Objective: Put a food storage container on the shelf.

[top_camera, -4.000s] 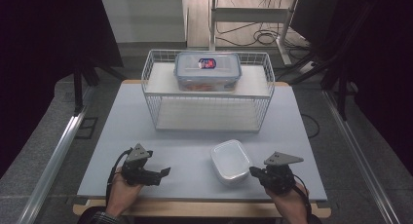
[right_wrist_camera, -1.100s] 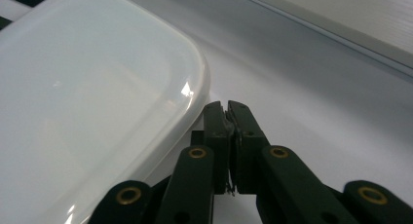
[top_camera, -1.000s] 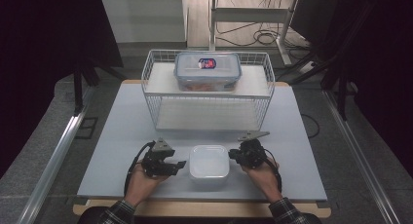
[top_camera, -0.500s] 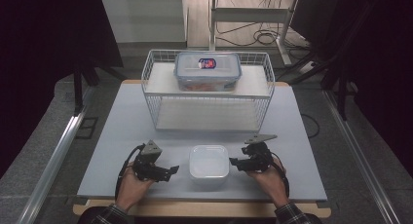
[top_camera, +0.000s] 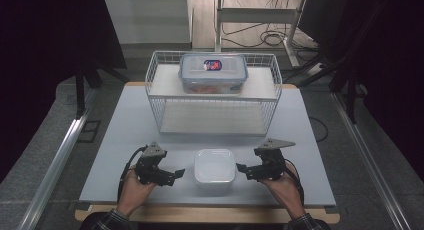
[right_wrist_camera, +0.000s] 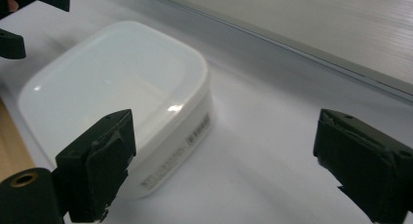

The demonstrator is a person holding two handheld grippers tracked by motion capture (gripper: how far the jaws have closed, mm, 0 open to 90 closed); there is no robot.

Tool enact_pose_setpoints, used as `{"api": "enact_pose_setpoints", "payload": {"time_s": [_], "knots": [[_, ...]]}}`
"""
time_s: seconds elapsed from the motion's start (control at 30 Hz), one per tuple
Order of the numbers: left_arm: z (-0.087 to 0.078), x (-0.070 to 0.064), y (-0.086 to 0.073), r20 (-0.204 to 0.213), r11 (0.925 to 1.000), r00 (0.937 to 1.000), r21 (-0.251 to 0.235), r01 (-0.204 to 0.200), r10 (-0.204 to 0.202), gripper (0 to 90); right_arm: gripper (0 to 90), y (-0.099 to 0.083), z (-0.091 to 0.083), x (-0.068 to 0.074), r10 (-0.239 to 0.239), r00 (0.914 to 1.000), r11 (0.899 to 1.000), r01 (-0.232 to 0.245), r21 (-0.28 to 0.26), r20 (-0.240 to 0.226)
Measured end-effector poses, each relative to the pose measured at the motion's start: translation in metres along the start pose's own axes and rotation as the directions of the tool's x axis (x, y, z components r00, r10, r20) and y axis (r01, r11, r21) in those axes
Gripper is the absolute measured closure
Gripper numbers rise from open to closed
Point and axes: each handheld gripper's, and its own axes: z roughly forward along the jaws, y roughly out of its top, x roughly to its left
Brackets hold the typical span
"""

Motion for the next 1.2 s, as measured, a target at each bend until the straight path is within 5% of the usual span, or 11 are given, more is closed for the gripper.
{"api": "enact_pose_setpoints", "payload": {"time_s": [0.33,0.63,0.9,1.07,1.1,1.2], "knots": [[0.006,-0.022,0.019,0.074,0.9995,0.9968,0.009,-0.029,0.028,4.1,3.4,0.01,0.001,0.022,-0.027,0.9989,0.998,0.029,0.05,-0.037],[0.022,-0.037,0.034,0.102,0.9967,0.9916,0.011,-0.08,0.079,9.8,22.5,0.016,0.005,0.029,0.001,0.9984,0.999,0.002,0.05,-0.057],[0.043,-0.033,0.031,0.169,0.9988,0.9856,0.044,-0.02,0.012,8.3,22.9,0.012,0.019,0.026,0.036,0.9962,0.995,-0.029,0.097,-0.079],[0.047,-0.029,0.027,0.231,0.9973,0.9719,0.067,0.032,-0.046,15.6,26.7,0.009,0.029,0.023,0.103,0.9836,0.986,-0.082,0.142,-0.148],[0.047,-0.028,0.027,0.243,0.9956,0.9683,0.085,0.039,-0.059,16.1,26.8,0.008,0.03,0.022,0.141,0.9743,0.981,-0.113,0.16,-0.176],[0.045,-0.027,0.025,0.26,0.993,0.962,0.104,0.058,-0.083,19.5,30.0,0.005,0.028,0.02,0.183,0.9636,0.973,-0.149,0.179,-0.195]]}}
